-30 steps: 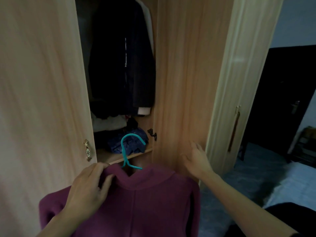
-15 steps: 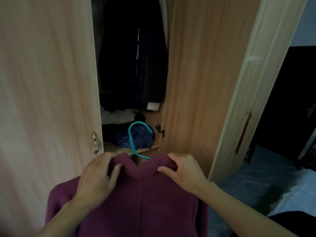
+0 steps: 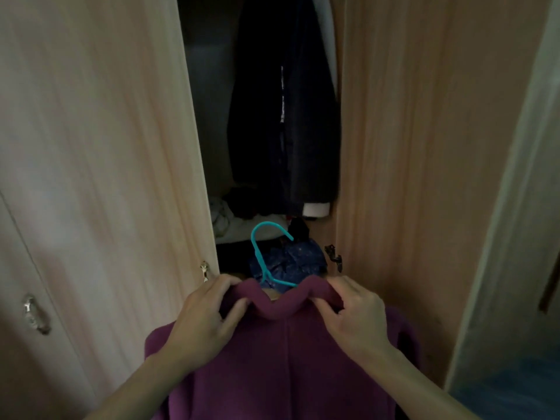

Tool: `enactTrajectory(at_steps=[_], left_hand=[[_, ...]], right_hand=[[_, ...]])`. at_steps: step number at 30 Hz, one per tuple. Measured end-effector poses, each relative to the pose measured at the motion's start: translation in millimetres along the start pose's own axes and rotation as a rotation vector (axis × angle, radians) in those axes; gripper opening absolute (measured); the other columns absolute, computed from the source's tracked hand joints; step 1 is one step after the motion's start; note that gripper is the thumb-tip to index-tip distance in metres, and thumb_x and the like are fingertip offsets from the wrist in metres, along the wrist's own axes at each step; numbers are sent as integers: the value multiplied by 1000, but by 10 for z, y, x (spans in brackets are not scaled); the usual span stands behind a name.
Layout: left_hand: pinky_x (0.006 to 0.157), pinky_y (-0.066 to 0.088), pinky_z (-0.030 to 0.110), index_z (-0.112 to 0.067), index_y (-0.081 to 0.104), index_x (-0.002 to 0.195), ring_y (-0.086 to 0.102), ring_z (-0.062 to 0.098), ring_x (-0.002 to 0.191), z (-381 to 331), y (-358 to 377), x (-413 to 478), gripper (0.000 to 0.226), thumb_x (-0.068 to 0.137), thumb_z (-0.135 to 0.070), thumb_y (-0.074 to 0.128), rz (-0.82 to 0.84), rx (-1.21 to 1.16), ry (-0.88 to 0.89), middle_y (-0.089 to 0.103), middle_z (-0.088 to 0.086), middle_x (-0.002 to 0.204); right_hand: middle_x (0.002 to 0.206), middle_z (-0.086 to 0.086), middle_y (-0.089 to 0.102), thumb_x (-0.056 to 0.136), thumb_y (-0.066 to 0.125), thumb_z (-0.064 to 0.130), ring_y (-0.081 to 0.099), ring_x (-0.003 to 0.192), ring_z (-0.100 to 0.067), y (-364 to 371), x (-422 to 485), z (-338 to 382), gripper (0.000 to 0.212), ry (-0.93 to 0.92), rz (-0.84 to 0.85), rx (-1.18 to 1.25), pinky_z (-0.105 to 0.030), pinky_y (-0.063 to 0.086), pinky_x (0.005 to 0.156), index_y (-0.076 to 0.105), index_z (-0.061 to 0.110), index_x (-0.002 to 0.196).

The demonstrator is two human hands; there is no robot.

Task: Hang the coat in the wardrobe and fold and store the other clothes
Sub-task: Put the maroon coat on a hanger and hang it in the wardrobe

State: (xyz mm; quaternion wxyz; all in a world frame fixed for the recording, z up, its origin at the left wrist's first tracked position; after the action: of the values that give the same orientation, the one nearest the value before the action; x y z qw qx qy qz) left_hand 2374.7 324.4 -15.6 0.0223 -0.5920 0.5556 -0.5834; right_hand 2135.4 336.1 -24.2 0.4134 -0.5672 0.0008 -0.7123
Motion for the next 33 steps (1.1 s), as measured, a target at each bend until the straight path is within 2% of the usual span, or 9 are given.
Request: enactTrajectory(at_steps=[3, 6, 9, 11, 15, 21, 25, 29, 33], left_hand=[[76, 43, 17, -34, 56, 106, 55, -4, 89, -18, 56, 125, 21, 92, -48, 53, 36, 48, 6, 55, -26, 97], [80, 47, 22, -32, 59, 113, 57, -3, 92, -19, 119, 254, 29, 95, -53, 50, 123, 66, 29, 59, -24, 102], [79, 47, 23, -31, 61, 113, 59, -2, 91, 35, 150, 453, 34, 100, -54, 40, 220, 44, 28, 62, -22, 100], [77, 46, 25, -32, 62, 110, 57, -1, 87, 146, 113, 641, 37, 100, -55, 34, 201, 94, 15, 62, -21, 97], [94, 42, 29, -23, 54, 128, 48, 13, 115, 646, -124, 1049, 57, 93, -61, 33, 21, 322, -127, 57, -7, 124], [113, 30, 42, -16, 36, 146, 22, 29, 144, 990, -397, 1659, 60, 94, -45, 49, -46, 692, -191, 27, 10, 157], [118, 21, 45, -13, 39, 145, 10, 33, 149, 1153, -319, 1987, 60, 94, -43, 47, 98, 1006, -38, 15, 13, 163], [116, 20, 54, -10, 57, 133, 15, 36, 148, 1380, -273, 2055, 52, 90, -40, 51, 179, 1145, 135, 27, 16, 159], [118, 5, 57, -10, 42, 145, -7, 35, 151, 1482, -244, 2014, 57, 96, -39, 39, 241, 1231, 200, 15, 17, 163]], right_hand=[[82, 12, 67, 75, 85, 27, 62, 67, -4, 56, 50, -171, 24, -25, -25, 38, -25, 53, 57, 71, 18, 93], [78, 13, 65, 72, 87, 25, 61, 63, -4, 119, 100, -342, 25, -14, -32, 94, -29, 53, 53, 71, 18, 90], [74, 17, 63, 72, 86, 28, 59, 61, -1, 198, 182, -491, 26, 42, -1, 166, -29, 52, 51, 70, 21, 90], [74, 20, 62, 76, 81, 39, 59, 62, 2, 240, 248, -563, 23, 58, 1, 201, -25, 51, 53, 70, 24, 90], [77, 25, 62, 78, 59, 62, 60, 65, 5, 261, 420, -567, 38, 47, -33, 224, -18, 49, 57, 71, 28, 89], [71, 23, 62, 78, 64, 58, 60, 63, 6, 313, 623, -381, 34, -6, -94, 232, -18, 47, 58, 74, 26, 80], [64, 24, 58, 77, 70, 53, 59, 61, 7, 333, 724, -248, 20, -21, -89, 247, -14, 45, 59, 72, 33, 75], [63, 26, 55, 79, 66, 57, 58, 61, 8, 395, 786, -155, 15, -55, -59, 222, -13, 44, 60, 67, 42, 77], [66, 27, 57, 77, 62, 65, 59, 63, 10, 496, 809, -184, 27, -18, -36, 210, -15, 46, 59, 70, 39, 79]])
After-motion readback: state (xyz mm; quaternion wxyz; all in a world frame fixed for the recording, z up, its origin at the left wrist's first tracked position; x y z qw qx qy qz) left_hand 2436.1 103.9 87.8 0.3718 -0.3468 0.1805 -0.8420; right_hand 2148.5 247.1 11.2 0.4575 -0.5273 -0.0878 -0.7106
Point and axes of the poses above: each hand's wrist, its own x-axis towards the middle knuckle, its own y-axis out of the palm, z = x × y, the point moved 10 cm from there along x, towards the middle knuckle
